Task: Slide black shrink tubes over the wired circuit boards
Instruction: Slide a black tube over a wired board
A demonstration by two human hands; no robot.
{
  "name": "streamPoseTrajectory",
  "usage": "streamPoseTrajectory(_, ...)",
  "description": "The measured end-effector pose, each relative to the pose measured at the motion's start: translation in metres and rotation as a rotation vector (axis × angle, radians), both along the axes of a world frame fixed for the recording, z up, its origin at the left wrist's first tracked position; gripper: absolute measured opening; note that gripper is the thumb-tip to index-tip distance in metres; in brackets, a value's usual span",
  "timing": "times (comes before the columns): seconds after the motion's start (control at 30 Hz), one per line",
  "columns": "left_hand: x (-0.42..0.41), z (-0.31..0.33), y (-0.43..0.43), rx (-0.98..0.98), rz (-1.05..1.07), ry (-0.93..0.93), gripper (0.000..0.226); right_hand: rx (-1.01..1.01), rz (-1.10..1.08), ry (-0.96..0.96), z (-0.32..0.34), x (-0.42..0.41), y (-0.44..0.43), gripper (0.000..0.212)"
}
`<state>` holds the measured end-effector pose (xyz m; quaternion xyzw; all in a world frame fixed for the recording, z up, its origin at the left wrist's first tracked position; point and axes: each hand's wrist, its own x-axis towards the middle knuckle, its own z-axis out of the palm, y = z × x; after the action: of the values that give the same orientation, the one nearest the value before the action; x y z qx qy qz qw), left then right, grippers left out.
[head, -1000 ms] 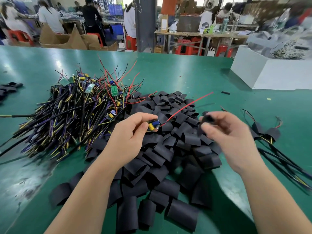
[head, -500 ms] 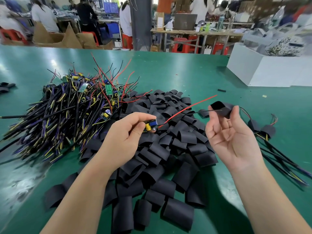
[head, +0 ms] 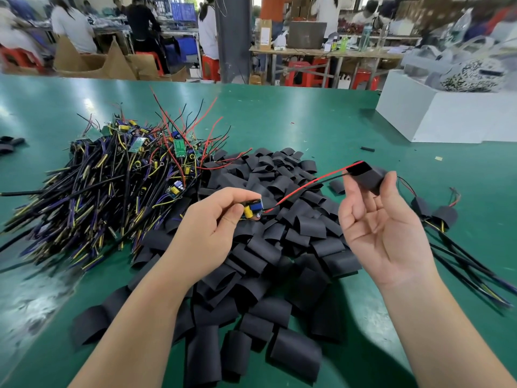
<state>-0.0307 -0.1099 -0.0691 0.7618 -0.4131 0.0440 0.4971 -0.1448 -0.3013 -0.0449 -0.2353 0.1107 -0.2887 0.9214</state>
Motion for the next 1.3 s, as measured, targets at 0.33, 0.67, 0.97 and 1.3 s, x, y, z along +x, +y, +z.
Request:
streamPoseTrajectory(0.33,0.000,-0.005,-0.001,0.076,-0.035,0.039,0.034,-0.186,-0.006,0.016,-0.003,-0.005,-0.008,0.018)
streamPoseTrajectory(0.67,-0.010,-0.001,-0.007,0.007,-0.095,0.145,0.036,-0.589,0.273,0.082,-0.023,0.007,0.028,0.033)
streamPoseTrajectory(0.97,-0.010,-0.008,-0.011,0.058,-0.132,0.155,0.028,-0.616,0.110,0.234,-0.032,0.015,0.039,0.034)
streamPoseTrajectory(1.3,-0.013,-0.005,-0.013,0.027,0.086,-0.352,0.011,-0.269,0.096,0.273,-0.026,0.015,0.028,0.036)
